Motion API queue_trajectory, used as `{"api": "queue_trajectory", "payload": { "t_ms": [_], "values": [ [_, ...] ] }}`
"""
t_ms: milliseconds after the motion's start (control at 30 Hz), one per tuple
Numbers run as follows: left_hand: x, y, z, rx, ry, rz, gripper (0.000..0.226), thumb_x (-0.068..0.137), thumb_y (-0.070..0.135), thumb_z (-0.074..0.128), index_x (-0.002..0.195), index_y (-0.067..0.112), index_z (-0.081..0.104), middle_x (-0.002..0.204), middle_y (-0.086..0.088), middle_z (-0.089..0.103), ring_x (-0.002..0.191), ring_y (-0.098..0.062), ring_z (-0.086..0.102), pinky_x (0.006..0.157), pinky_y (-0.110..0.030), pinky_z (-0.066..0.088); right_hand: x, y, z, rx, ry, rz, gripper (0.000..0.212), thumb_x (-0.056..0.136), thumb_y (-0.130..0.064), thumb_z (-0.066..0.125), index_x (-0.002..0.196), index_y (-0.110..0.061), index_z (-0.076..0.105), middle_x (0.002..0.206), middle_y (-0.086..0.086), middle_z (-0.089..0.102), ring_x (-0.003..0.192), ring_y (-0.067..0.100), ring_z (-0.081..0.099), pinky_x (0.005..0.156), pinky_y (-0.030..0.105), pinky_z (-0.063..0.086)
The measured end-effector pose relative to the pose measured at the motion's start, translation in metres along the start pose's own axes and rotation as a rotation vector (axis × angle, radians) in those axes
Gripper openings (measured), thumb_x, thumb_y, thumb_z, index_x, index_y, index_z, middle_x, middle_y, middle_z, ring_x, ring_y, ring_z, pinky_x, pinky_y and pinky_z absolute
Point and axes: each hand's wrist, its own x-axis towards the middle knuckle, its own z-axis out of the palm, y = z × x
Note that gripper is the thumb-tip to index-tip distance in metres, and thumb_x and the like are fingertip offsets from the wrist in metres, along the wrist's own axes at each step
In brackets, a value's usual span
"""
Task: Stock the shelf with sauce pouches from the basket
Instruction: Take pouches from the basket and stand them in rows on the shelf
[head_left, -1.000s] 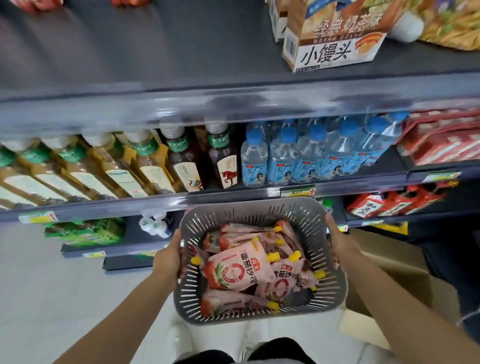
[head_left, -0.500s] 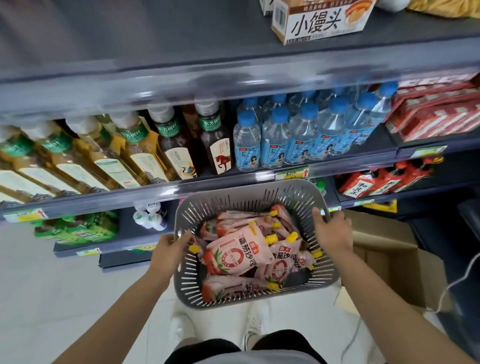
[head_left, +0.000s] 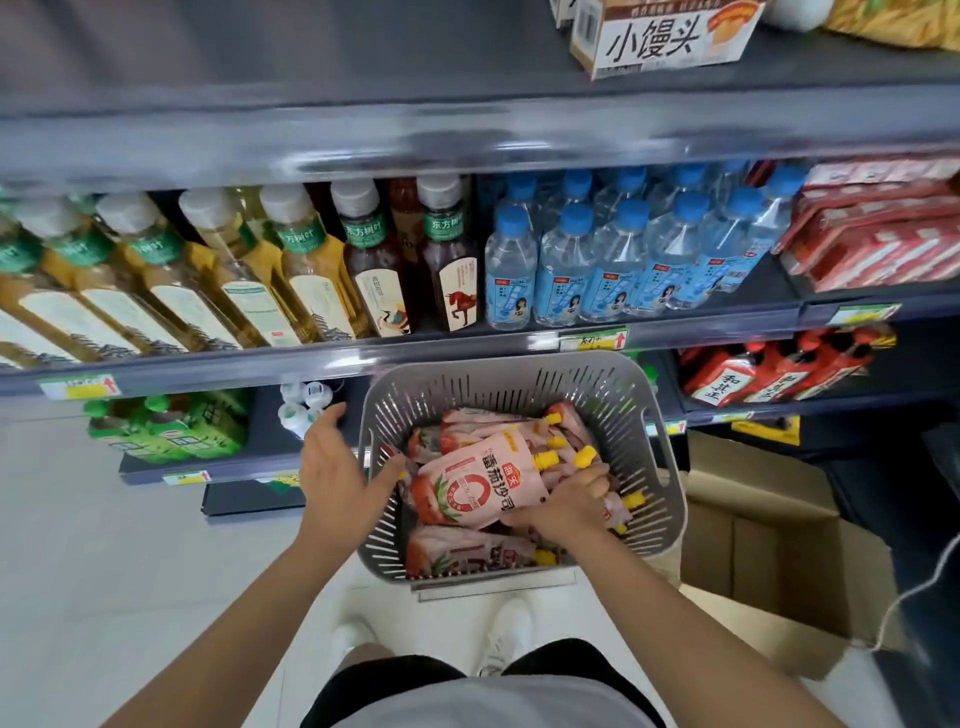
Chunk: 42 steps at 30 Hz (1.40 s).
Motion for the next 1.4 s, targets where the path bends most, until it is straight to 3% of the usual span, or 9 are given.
{"api": "queue_trajectory", "payload": {
  "t_ms": [133, 300, 433, 567, 833, 1067, 1200, 1300, 1400],
  "values": [
    [-0.004, 0.002, 0.003, 0.001, -0.014, 0.024, 0.098, 0.063, 0.059, 0.045, 0.14, 0.001, 0.029, 0.136, -0.019, 0.038, 0.127, -0.033, 0.034, 0.102, -0.044, 0.03, 0.009, -0.001, 0.01, -0.005, -0.005, -0.025, 0.155, 0.055, -0.046, 0.089, 0.14, 0.006, -0.029, 0.153, 0.025, -0.019, 0.145, 0.039, 0.001, 0.116, 0.041, 0.021],
    [-0.005, 0.009, 0.008, 0.012, -0.026, 0.074, 0.079, 0.074, 0.036, 0.062, 0.139, 0.004, 0.029, 0.135, -0.015, 0.037, 0.126, -0.027, 0.034, 0.101, -0.035, 0.026, 0.015, 0.003, 0.012, 0.09, 0.058, -0.065, 0.15, 0.058, -0.041, 0.089, 0.143, -0.001, -0.028, 0.154, 0.023, -0.012, 0.144, 0.041, 0.007, 0.115, 0.044, 0.022],
    [-0.003, 0.01, 0.016, 0.051, -0.059, 0.119, 0.074, 0.079, 0.022, 0.072, 0.139, 0.008, 0.031, 0.136, -0.013, 0.038, 0.127, -0.028, 0.036, 0.104, -0.039, 0.03, 0.015, 0.003, 0.013, 0.112, 0.092, -0.093, 0.14, 0.062, -0.03, 0.087, 0.146, -0.003, -0.021, 0.153, 0.023, -0.005, 0.142, 0.042, 0.013, 0.11, 0.045, 0.029],
    [-0.001, 0.013, 0.022, 0.17, -0.163, 0.215, 0.075, 0.082, 0.029, 0.069, 0.141, 0.01, 0.028, 0.139, -0.009, 0.039, 0.129, -0.026, 0.036, 0.108, -0.038, 0.028, 0.012, 0.006, -0.004, 0.023, 0.186, -0.128, 0.135, 0.065, -0.035, 0.083, 0.147, -0.006, -0.019, 0.148, 0.018, 0.01, 0.136, 0.036, 0.024, 0.104, 0.046, 0.035],
    [0.0, 0.024, 0.064, 0.502, -0.44, 0.467, 0.073, 0.083, 0.059, 0.053, 0.143, 0.03, 0.021, 0.142, -0.003, 0.034, 0.129, -0.025, 0.036, 0.107, -0.041, 0.031, 0.01, -0.004, -0.072, -0.339, 0.254, -0.25, 0.126, 0.071, -0.041, 0.074, 0.147, -0.022, -0.024, 0.148, 0.02, 0.026, 0.135, 0.039, 0.027, 0.104, 0.052, 0.033],
    [-0.005, 0.015, 0.083, 0.699, -0.537, 0.432, 0.103, 0.075, 0.077, 0.047, 0.145, 0.038, -0.018, 0.159, -0.012, 0.001, 0.144, -0.036, 0.01, 0.116, -0.052, 0.014, 0.023, 0.02, -0.058, -0.151, 0.143, -0.206, 0.133, 0.07, -0.032, 0.08, 0.145, -0.025, -0.031, 0.152, 0.022, 0.014, 0.138, 0.047, 0.019, 0.107, 0.052, 0.032],
    [-0.008, 0.015, 0.092, 0.691, -0.534, 0.385, 0.104, 0.078, 0.074, 0.047, 0.137, 0.044, -0.034, 0.159, -0.015, -0.003, 0.144, -0.041, 0.005, 0.117, -0.056, 0.007, 0.025, 0.036, -0.041, 0.065, 0.126, -0.181, 0.142, 0.065, -0.031, 0.086, 0.145, -0.024, -0.031, 0.155, 0.023, 0.004, 0.139, 0.045, 0.023, 0.11, 0.049, 0.029],
    [-0.004, 0.019, 0.098, 0.645, -0.561, 0.324, 0.11, 0.076, 0.069, 0.056, 0.135, 0.048, -0.034, 0.159, -0.014, -0.004, 0.145, -0.039, -0.002, 0.116, -0.058, 0.002, 0.028, 0.04, -0.026, 0.08, 0.086, -0.196, 0.141, 0.066, -0.03, 0.085, 0.145, -0.02, -0.031, 0.154, 0.024, 0.01, 0.136, 0.043, 0.03, 0.108, 0.045, 0.033],
    [0.002, 0.023, 0.093, 0.647, -0.605, 0.31, 0.116, 0.071, 0.06, 0.067, 0.139, 0.048, -0.027, 0.157, -0.013, 0.003, 0.142, -0.04, 0.009, 0.116, -0.055, 0.01, 0.03, 0.037, -0.015, 0.052, 0.125, -0.189, 0.139, 0.065, -0.035, 0.084, 0.146, -0.017, -0.028, 0.151, 0.023, 0.015, 0.132, 0.044, 0.034, 0.107, 0.048, 0.037]
  ]
}}
